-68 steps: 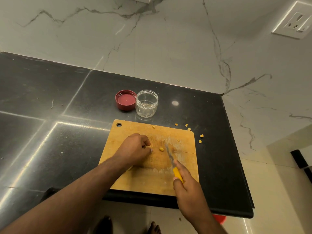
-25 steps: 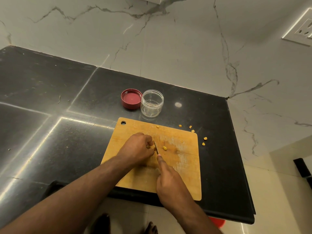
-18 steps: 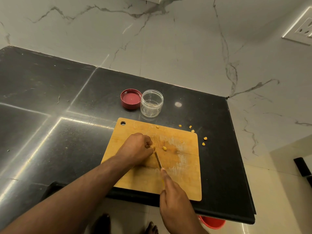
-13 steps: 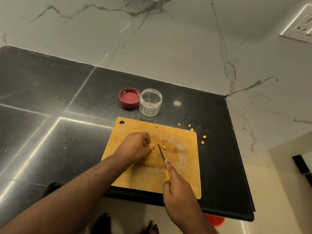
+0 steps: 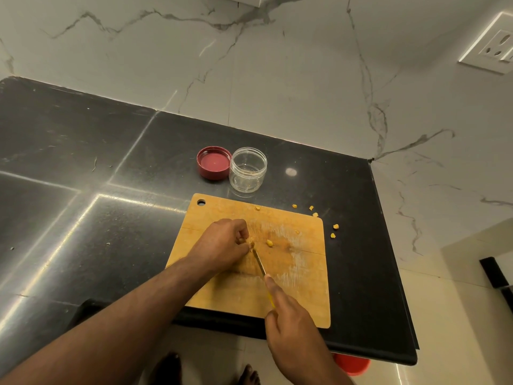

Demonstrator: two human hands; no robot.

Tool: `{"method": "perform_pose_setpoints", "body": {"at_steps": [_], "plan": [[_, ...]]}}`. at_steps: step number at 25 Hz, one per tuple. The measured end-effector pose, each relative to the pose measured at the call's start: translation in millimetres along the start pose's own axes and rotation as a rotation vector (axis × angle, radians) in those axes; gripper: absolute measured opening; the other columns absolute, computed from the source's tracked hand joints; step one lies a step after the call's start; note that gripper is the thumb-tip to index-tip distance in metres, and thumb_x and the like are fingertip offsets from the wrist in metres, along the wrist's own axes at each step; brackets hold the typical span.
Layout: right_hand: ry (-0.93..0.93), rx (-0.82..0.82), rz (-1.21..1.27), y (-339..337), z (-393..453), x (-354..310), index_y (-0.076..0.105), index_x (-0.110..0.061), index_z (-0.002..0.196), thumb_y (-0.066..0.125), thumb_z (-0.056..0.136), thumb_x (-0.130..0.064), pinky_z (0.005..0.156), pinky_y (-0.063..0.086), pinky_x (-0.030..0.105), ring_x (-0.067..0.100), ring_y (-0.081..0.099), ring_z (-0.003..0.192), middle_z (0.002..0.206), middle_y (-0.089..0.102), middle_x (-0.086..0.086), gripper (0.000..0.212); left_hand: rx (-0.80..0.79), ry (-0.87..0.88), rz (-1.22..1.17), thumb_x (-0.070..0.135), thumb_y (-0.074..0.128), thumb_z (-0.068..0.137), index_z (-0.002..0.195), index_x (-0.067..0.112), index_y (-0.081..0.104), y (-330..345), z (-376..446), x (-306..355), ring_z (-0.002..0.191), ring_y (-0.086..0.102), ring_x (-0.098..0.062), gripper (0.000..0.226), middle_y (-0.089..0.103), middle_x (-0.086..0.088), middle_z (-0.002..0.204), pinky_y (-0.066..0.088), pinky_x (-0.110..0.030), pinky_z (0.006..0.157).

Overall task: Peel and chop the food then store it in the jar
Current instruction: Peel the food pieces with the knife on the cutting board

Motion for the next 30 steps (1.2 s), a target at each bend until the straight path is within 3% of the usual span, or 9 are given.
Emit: {"method": "perform_pose_setpoints", "body": {"at_steps": [4,8,11,14,18,21,23,25,30], "plan": [[0.043,-0.012,0.169,-6.2,2.3,15.3,0.038,-0.044,0.146,0.044,0.100,-0.019,0.068,0.042,0.012,-0.003,0.056,0.078,0.133,0.053,-0.018,0.053,-0.003,-0.004,-0.002,0.026,0.074,0.088,0.100,0.028,0.065,-0.1,0.4,0.3,0.087,0.059,-0.009,0.015,0.062,0.008,0.099,0.056,-0.025,0.074],[-0.017,0.004,0.123,-11.0,2.3,13.2,0.044,-0.048,0.142,0.047,0.097,-0.020,0.078,0.047,0.015,-0.002,0.057,0.094,0.132,0.052,-0.022,0.053,-0.015,-0.013,-0.011,0.027,0.076,0.086,0.098,0.029,0.066,-0.7,2.1,-1.6,0.086,0.059,-0.009,0.015,0.062,0.009,0.096,0.053,-0.022,0.069],[0.014,0.074,0.145,-22.8,3.9,21.8,0.048,-0.047,0.140,0.048,0.097,-0.020,0.065,0.043,0.015,0.000,0.057,0.077,0.127,0.056,-0.018,0.051,-0.027,-0.037,-0.027,0.028,0.075,0.088,0.100,0.029,0.067,0.6,3.7,-4.2,0.086,0.059,-0.009,0.015,0.063,0.010,0.096,0.053,-0.020,0.069],[0.056,0.115,0.116,-30.2,6.9,30.2,0.043,-0.045,0.143,0.046,0.099,-0.020,0.064,0.045,0.012,-0.003,0.059,0.080,0.135,0.050,-0.020,0.050,0.006,-0.091,-0.129,0.032,0.075,0.087,0.100,0.027,0.068,-3.1,5.1,-11.4,0.088,0.061,-0.008,0.015,0.066,0.010,0.095,0.053,-0.021,0.070],[0.012,-0.018,0.270,-17.0,5.4,22.9,0.055,-0.048,0.131,0.051,0.095,-0.009,0.056,0.043,0.019,0.003,0.053,0.061,0.115,0.061,-0.023,0.053,0.040,-0.133,-0.291,0.032,0.077,0.086,0.094,0.026,0.069,-10.0,6.3,-19.2,0.088,0.064,-0.009,0.013,0.069,0.010,0.092,0.053,-0.025,0.069],[0.023,0.047,0.352,-23.8,2.7,24.3,0.057,-0.051,0.124,0.052,0.096,-0.009,0.067,0.053,0.031,0.012,0.059,0.070,0.115,0.061,-0.032,0.051,0.023,-0.105,-0.214,0.030,0.077,0.086,0.098,0.027,0.069,-10.0,7.2,-14.7,0.089,0.063,-0.009,0.014,0.067,0.010,0.093,0.056,-0.026,0.074],[0.031,0.096,0.328,-28.7,3.3,25.0,0.049,-0.050,0.132,0.049,0.101,-0.017,0.074,0.053,0.023,-0.007,0.059,0.083,0.115,0.054,-0.041,0.045,0.005,-0.082,-0.126,0.029,0.076,0.087,0.103,0.027,0.069,-6.8,6.5,-10.0,0.089,0.062,-0.008,0.017,0.067,0.011,0.095,0.057,-0.025,0.076],[0.025,0.115,0.221,-30.3,4.0,19.3,0.040,-0.045,0.143,0.044,0.104,-0.025,0.074,0.044,0.005,-0.025,0.047,0.099,0.129,0.044,-0.036,0.045,-0.001,-0.059,-0.065,0.027,0.075,0.089,0.106,0.028,0.069,-4.1,6.0,-6.0,0.087,0.061,-0.007,0.018,0.066,0.011,0.096,0.054,-0.019,0.071],[-0.046,0.091,0.033,-19.4,14.4,-6.5,0.021,-0.037,0.154,0.035,0.105,-0.027,0.097,0.031,0.009,-0.007,0.038,0.114,0.142,0.041,-0.018,0.052,0.025,-0.036,-0.023,0.024,0.073,0.090,0.108,0.026,0.071,-4.3,3.2,-3.2,0.086,0.059,-0.006,0.019,0.064,0.012,0.098,0.046,-0.015,0.066]]}}
Point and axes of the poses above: each hand's wrist, its own z-axis towards the middle knuckle, its own y-axis out of the palm, x = y × z, the point moved 10 cm from there along z, towards the middle knuckle
